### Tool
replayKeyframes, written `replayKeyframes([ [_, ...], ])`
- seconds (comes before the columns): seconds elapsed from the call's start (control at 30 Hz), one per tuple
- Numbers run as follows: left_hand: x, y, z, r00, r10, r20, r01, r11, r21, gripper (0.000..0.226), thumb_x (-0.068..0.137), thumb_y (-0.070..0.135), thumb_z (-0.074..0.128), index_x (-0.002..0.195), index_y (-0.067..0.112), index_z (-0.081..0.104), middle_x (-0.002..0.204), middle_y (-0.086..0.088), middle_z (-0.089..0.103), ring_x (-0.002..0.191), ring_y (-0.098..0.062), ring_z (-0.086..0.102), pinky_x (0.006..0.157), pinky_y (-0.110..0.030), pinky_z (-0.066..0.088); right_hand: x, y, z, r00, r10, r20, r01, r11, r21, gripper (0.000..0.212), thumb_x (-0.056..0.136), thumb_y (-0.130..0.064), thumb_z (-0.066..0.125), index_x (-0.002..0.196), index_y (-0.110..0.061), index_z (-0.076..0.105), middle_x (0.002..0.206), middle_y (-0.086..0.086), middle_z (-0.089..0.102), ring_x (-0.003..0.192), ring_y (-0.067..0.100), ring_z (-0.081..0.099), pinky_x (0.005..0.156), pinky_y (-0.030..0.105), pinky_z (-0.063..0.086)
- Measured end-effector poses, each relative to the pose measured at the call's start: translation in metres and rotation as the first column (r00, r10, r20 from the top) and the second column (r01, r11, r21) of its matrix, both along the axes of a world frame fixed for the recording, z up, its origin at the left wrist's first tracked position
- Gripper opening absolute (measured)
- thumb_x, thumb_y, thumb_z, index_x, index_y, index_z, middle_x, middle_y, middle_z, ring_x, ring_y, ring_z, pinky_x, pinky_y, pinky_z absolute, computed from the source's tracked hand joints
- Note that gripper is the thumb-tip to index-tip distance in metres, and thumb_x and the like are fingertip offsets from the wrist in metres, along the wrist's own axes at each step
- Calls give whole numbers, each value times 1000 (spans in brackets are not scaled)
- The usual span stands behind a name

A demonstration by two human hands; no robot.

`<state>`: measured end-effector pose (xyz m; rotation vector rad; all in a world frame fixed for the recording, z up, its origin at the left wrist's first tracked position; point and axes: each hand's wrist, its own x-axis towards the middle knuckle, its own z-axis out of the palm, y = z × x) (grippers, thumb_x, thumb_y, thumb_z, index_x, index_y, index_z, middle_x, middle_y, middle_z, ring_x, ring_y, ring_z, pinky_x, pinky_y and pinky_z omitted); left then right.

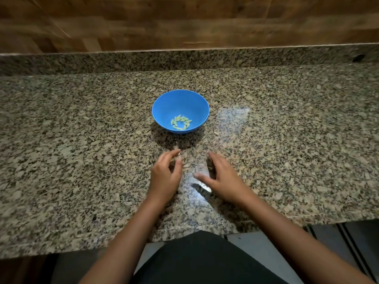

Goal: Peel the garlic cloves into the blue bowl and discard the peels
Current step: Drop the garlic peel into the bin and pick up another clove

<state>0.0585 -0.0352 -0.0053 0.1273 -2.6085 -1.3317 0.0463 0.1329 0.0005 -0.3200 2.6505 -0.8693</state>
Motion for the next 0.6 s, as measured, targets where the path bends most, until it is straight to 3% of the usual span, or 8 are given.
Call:
replayKeyframes([
  [0.07, 10, -3, -6, 999, 38, 22, -39, 999, 21, 32, 96, 20, 48, 126, 11, 55, 118, 0, 56, 103, -12, 55, 84, -22, 48, 10, -10, -12, 993, 109, -34, -100, 972, 212, 99, 83, -72, 36, 148, -18, -16, 149, -2, -26, 141, 13, -18, 113, 35, -10],
  [0.13, 14, -4, -12, 998, 39, 43, -40, 999, 29, 32, 96, 19, 48, 126, 10, 54, 118, 1, 55, 105, -9, 53, 85, -14, 42, 5, -21, -23, 981, 154, -114, -104, 928, 358, 98, 84, -74, 25, 146, -12, -20, 149, 6, -31, 139, 18, -26, 111, 36, -17],
  [0.23, 13, -1, -16, 999, 34, 32, -35, 999, 32, 30, 96, 14, 48, 124, 7, 57, 121, -3, 57, 108, -7, 49, 84, 1, 32, -19, -38, -33, 966, 149, -211, -68, 934, 350, 83, 92, -65, 17, 150, -12, -8, 157, 8, -12, 144, 19, -14, 114, 38, -11],
  [0.43, 12, 1, -21, 1000, 28, 9, -29, 999, 21, 30, 96, 10, 46, 124, 6, 57, 121, -7, 58, 108, -11, 51, 90, -13, 35, -26, -36, -36, 917, 193, -350, -140, 975, 173, 54, 99, -42, 35, 146, -15, 31, 153, 7, 28, 144, 22, 18, 117, 40, 15],
  [0.53, 13, 3, -25, 1000, -1, 5, 1, 1000, -26, 31, 96, 11, 46, 124, 6, 57, 124, -7, 58, 109, -8, 49, 92, -12, 32, -9, -21, -41, 854, 226, -469, -231, 972, 48, 32, 92, -18, 57, 122, -9, 61, 131, 13, 57, 125, 33, 49, 103, 45, 41],
  [0.6, 13, 4, -25, 1000, -9, 12, 9, 999, -33, 32, 96, 11, 46, 126, 6, 56, 126, -7, 57, 114, -12, 51, 95, -13, 32, -6, -14, -43, 847, 225, -482, -251, 968, 11, 28, 82, -8, 68, 109, -3, 68, 113, 15, 66, 108, 33, 58, 91, 39, 48],
])
